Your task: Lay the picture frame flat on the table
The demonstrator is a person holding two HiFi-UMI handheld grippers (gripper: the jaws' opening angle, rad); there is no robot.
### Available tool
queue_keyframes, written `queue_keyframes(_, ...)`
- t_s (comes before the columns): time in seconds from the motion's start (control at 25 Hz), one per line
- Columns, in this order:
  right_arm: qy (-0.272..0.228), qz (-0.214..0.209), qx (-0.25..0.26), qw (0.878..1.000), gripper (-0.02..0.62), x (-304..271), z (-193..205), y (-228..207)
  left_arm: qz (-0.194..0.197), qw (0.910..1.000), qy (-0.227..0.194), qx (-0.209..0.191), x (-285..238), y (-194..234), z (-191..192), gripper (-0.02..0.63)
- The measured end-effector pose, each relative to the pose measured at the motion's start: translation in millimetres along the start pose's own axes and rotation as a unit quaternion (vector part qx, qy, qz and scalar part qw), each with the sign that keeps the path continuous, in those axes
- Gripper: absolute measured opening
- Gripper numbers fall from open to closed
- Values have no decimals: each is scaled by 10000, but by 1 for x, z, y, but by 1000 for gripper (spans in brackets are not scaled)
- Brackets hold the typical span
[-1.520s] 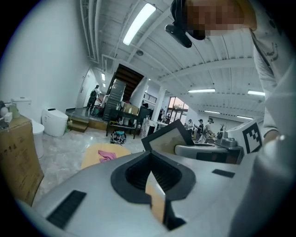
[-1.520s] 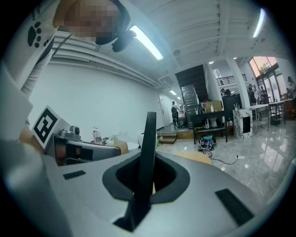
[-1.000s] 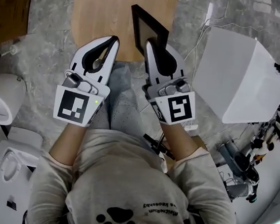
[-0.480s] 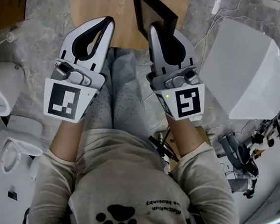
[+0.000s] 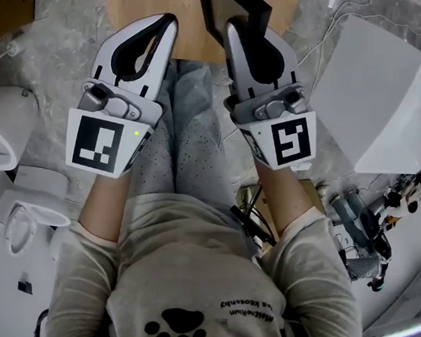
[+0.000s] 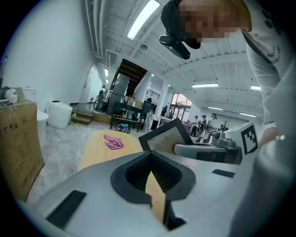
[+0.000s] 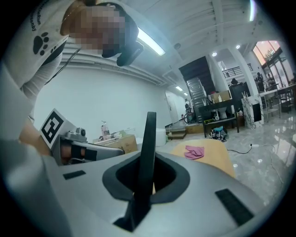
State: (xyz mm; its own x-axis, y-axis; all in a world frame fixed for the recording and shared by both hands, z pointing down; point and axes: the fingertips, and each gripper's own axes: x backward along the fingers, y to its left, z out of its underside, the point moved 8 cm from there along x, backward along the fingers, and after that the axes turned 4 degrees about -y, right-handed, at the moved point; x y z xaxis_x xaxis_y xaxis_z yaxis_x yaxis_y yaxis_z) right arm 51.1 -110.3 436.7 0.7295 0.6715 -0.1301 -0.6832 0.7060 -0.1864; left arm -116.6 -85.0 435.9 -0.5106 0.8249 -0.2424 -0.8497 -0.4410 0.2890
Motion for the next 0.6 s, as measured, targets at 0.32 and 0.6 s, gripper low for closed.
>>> queue_keyframes(0.32,-3,-173,-302,9994,31,-8,17,-1,161,9995,258,57,-4,8,22,9)
queue_keyframes(0.6,7,-439,-967,9943,31,-11,38,-2,321,9964,684,385,-11,18,46,166)
